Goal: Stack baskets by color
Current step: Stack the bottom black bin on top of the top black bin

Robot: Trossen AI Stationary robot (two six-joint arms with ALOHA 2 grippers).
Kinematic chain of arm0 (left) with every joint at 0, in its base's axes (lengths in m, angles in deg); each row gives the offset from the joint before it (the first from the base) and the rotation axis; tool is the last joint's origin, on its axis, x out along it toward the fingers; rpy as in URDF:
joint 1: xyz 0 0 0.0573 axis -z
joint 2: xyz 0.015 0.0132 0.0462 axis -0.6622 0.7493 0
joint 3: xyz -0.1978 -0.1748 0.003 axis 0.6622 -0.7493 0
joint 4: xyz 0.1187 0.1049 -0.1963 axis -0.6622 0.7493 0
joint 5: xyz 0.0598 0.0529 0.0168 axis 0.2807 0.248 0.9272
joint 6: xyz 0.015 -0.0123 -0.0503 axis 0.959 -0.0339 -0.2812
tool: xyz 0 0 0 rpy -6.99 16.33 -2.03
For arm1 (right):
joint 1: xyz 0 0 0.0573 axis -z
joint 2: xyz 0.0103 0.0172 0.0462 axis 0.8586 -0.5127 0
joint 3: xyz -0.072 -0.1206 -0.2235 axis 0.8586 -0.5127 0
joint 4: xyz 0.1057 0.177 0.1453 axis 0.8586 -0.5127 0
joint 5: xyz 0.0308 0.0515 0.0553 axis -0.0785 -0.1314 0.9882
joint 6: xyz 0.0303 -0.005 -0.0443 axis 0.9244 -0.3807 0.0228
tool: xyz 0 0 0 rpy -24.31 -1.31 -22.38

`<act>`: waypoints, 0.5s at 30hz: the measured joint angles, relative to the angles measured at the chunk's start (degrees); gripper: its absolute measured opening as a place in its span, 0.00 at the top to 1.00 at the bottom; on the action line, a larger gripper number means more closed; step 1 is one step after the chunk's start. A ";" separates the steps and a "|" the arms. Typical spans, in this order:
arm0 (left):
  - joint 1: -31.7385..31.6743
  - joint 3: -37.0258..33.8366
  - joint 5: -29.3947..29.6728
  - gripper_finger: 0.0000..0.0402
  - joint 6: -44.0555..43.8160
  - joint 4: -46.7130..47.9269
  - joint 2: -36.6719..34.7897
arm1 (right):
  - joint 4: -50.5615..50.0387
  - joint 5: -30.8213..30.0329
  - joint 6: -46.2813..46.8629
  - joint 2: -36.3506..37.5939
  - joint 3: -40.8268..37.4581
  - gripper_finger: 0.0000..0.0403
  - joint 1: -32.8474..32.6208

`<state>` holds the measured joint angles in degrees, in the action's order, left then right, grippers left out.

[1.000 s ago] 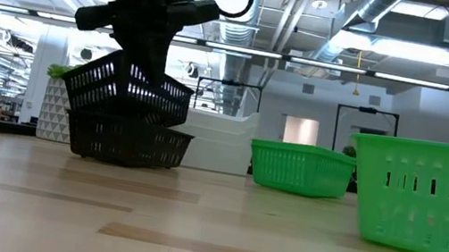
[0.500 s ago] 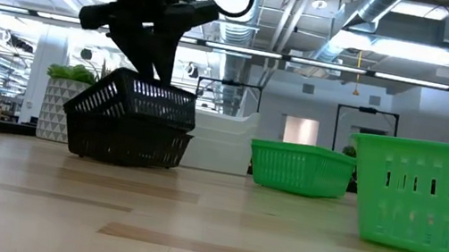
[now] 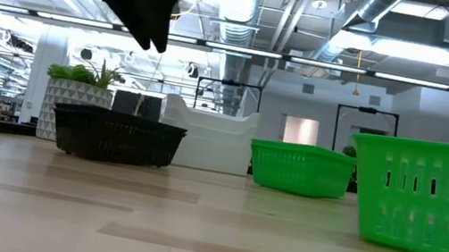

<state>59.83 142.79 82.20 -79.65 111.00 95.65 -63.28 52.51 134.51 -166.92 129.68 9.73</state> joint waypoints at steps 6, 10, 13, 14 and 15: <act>1.03 -2.95 0.70 0.69 0.60 -7.40 0.52 | 0.46 -0.02 0.00 0.01 0.00 0.84 0.00; 1.68 -4.74 0.94 0.69 3.51 -10.73 0.52 | 0.48 -0.02 -0.02 -0.01 0.00 0.84 -0.02; 3.66 -4.66 -4.13 0.69 7.55 -6.62 0.50 | 0.70 -0.03 -0.04 0.01 0.00 0.84 -0.09; 4.65 -4.66 -6.12 0.69 6.65 -3.35 0.45 | 0.90 -0.04 -0.09 -0.01 0.00 0.84 -0.11; 5.95 -4.70 -7.60 0.69 5.09 0.19 0.30 | 0.94 -0.04 -0.15 0.02 0.00 0.84 -0.15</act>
<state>65.78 138.10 74.60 -74.56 111.18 95.95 -62.34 52.47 134.36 -166.90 129.68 9.57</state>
